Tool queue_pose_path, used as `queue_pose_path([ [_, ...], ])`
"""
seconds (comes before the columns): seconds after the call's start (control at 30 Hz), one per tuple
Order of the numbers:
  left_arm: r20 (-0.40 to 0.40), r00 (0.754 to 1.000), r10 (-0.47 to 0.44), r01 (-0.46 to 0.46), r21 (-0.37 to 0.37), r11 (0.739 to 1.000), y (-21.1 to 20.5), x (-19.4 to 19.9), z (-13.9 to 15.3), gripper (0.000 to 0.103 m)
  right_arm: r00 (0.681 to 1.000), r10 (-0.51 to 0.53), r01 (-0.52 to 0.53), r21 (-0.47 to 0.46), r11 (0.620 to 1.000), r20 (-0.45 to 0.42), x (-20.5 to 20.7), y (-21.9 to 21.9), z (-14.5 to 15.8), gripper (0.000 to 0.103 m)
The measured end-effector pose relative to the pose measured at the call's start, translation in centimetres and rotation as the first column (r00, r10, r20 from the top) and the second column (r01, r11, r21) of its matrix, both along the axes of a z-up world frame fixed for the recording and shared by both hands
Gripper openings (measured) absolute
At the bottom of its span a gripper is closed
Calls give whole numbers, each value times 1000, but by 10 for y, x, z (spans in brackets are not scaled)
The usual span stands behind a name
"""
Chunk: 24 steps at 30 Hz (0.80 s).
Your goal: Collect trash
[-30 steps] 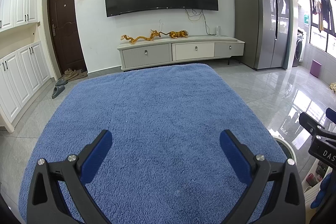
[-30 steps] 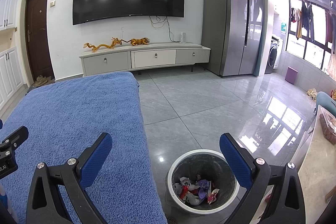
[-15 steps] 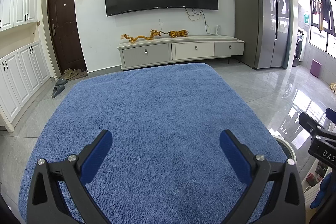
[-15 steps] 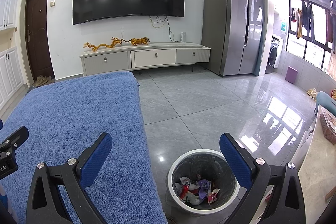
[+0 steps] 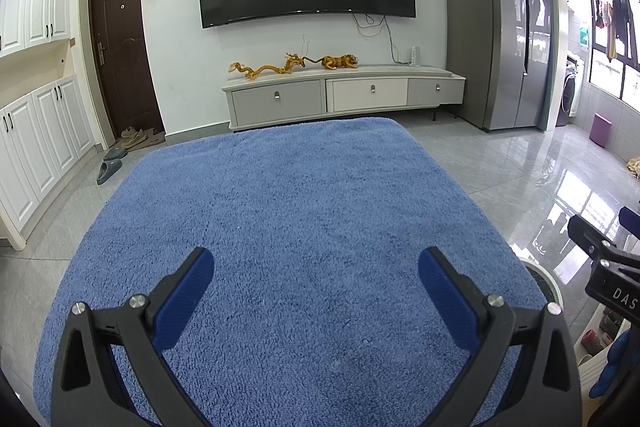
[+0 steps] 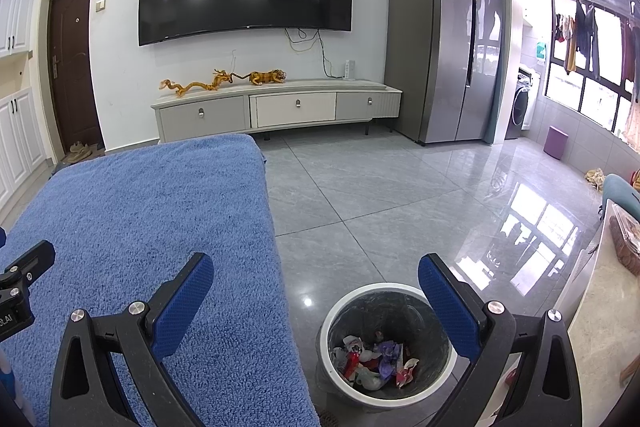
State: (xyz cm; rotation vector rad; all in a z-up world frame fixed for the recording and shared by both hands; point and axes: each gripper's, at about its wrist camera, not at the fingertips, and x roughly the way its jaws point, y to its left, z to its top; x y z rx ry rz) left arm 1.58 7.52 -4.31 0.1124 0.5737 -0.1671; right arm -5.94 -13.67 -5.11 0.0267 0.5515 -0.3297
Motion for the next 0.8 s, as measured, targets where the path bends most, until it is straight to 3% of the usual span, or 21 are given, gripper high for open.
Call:
queue_pose_path([
  [0.8, -16, 1000, -1, 1, -7, 1000, 0, 3, 0, 103, 1000, -2, 2, 1, 1000, -3, 0, 1, -4, 103],
])
